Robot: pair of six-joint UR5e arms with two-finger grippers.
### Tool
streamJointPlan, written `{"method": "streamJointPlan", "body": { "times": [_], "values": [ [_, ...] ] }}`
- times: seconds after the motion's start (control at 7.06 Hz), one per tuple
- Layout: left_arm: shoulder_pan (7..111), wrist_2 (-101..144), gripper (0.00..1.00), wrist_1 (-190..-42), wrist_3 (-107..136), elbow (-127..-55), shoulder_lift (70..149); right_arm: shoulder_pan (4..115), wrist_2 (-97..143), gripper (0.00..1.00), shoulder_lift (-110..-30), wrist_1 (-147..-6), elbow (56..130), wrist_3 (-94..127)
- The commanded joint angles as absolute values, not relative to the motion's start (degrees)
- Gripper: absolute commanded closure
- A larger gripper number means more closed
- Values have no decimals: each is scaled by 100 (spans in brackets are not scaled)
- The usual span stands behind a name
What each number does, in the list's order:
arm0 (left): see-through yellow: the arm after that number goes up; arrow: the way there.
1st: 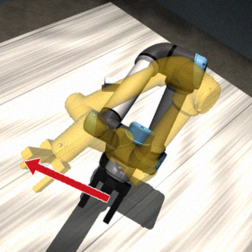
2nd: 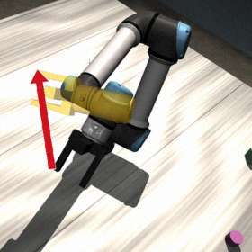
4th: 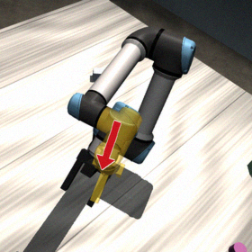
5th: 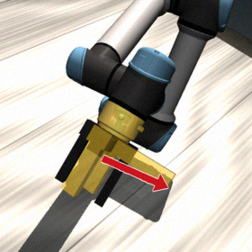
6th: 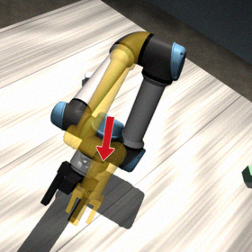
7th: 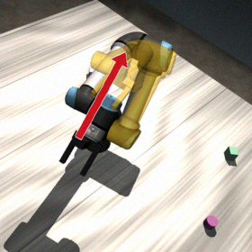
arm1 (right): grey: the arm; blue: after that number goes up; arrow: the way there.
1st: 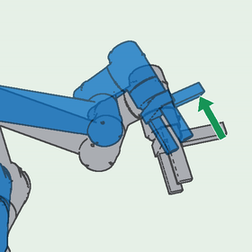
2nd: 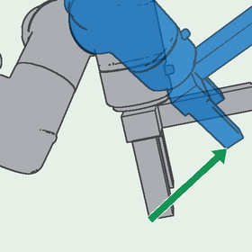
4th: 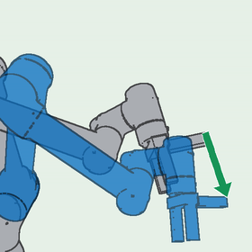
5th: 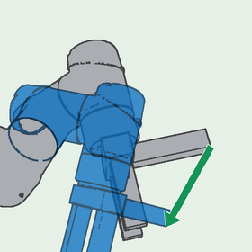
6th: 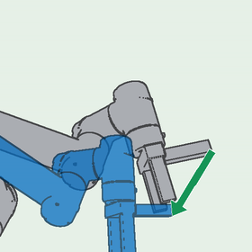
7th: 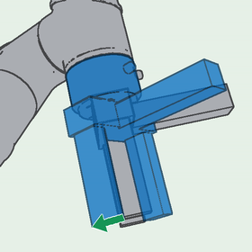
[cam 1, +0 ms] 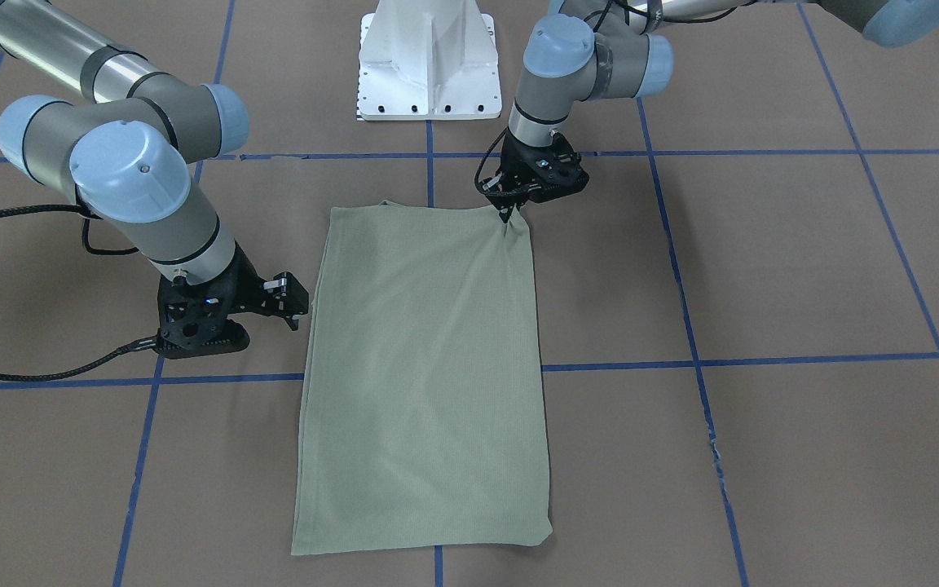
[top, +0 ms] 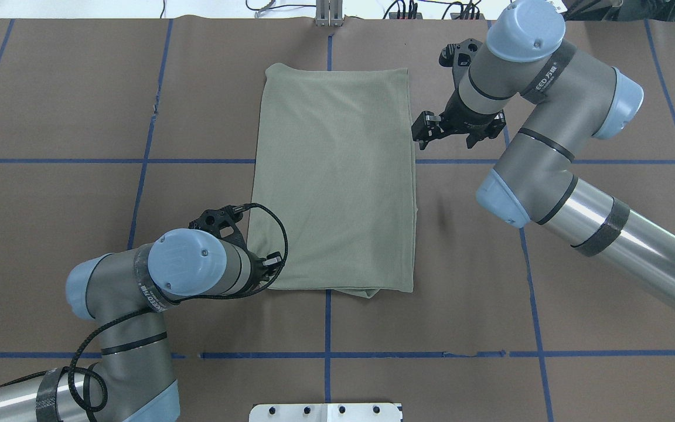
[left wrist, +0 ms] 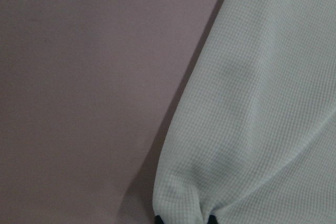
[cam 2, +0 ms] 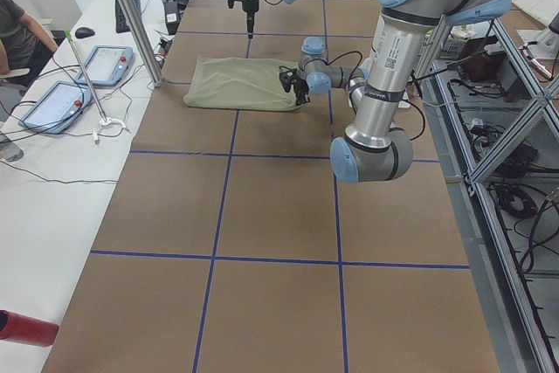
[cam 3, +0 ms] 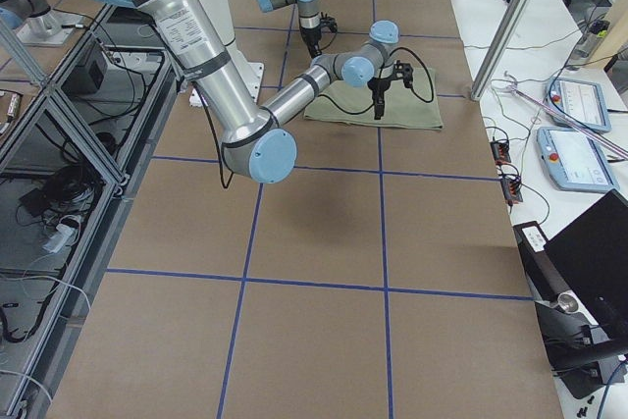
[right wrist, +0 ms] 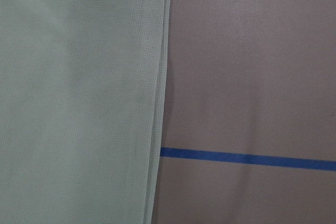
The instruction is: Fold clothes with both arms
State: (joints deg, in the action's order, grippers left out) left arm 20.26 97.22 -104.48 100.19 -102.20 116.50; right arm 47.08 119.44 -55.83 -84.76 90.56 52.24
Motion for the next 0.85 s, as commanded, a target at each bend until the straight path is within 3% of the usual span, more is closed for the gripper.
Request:
{"method": "streamJointPlan", "body": {
  "times": [0.0, 0.71],
  "values": [
    [2013, 9729, 100, -10433, 10046, -10440, 11663, 4676, 11953, 0, -5668, -8464, 9175, 5412],
    [1749, 9782, 100, -9888, 10046, -11030, 11663, 2947, 11435, 0, -6625, -8490, 11238, 8974]
  ]
}}
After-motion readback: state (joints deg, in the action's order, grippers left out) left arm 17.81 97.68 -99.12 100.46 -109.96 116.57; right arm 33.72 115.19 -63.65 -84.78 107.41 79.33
